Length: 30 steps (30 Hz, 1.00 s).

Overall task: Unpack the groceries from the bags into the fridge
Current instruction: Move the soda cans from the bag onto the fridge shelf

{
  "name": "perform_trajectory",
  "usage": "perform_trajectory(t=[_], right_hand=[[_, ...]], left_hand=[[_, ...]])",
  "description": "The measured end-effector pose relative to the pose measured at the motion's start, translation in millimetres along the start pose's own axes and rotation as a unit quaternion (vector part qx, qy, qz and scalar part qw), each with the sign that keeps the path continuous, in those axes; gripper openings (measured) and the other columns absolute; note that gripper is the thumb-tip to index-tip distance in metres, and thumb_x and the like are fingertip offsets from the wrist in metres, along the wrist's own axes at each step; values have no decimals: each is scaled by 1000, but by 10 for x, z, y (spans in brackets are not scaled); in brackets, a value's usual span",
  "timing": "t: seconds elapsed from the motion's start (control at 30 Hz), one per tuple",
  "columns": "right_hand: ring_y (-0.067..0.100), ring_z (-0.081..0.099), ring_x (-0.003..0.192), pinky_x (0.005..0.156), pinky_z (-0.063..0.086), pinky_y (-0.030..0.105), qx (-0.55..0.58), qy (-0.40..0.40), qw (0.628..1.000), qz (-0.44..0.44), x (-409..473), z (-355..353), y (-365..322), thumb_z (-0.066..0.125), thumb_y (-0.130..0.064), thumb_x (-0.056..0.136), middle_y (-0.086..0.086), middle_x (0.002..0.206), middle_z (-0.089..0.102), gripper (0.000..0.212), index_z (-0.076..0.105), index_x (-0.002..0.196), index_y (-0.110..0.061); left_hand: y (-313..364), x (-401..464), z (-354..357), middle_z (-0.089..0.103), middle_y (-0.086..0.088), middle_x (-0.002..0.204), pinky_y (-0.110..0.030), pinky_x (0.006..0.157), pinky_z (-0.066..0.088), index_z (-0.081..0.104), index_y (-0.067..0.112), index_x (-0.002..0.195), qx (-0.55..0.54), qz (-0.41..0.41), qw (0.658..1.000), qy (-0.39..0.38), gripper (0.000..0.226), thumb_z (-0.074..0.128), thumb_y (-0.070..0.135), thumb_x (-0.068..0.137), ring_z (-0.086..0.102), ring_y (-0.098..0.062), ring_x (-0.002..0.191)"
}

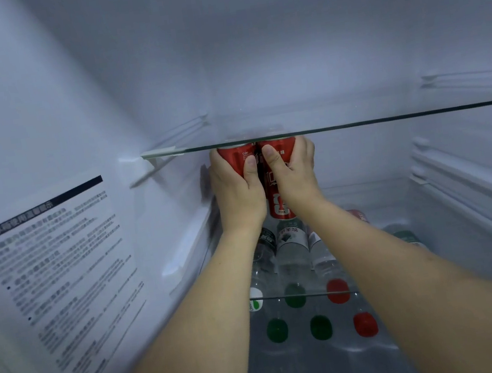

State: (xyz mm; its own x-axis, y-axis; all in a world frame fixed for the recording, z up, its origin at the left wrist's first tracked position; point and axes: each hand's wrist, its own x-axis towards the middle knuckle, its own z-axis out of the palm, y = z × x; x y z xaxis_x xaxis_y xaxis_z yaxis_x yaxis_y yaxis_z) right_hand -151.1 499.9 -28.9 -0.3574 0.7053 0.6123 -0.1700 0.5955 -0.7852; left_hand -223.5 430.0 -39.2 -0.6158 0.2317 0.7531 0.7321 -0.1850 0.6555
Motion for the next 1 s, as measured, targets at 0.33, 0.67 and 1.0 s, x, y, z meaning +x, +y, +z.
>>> perform_trajectory(t=[0.33,0.67,1.0], right_hand=[[12,54,112,89,45,22,41,-7,999,13,40,-121,49,55,-49,94,2,126,52,54,38,134,-18],[17,55,111,92,48,33,36,-18,999,23,134,-123,93,57,-48,93,5,122,54,40,40,118,-22],[14,56,117,102,47,41,79,-35,996,6,108,117,200,52,-49,95,0,127,56,43,40,131,-28]], left_hand=[[-41,14,23,46,3,123,-21,93,34,36,10,138,1,5,1000,-9,50,52,34,97,44,-11,111],[-74,76,31,45,3,124,-6,87,30,35,12,138,-3,-2,999,-36,48,54,31,98,43,-7,110],[-194,47,84,49,2,131,-30,102,45,34,23,139,-64,-51,996,-44,52,49,47,95,50,-10,119]])
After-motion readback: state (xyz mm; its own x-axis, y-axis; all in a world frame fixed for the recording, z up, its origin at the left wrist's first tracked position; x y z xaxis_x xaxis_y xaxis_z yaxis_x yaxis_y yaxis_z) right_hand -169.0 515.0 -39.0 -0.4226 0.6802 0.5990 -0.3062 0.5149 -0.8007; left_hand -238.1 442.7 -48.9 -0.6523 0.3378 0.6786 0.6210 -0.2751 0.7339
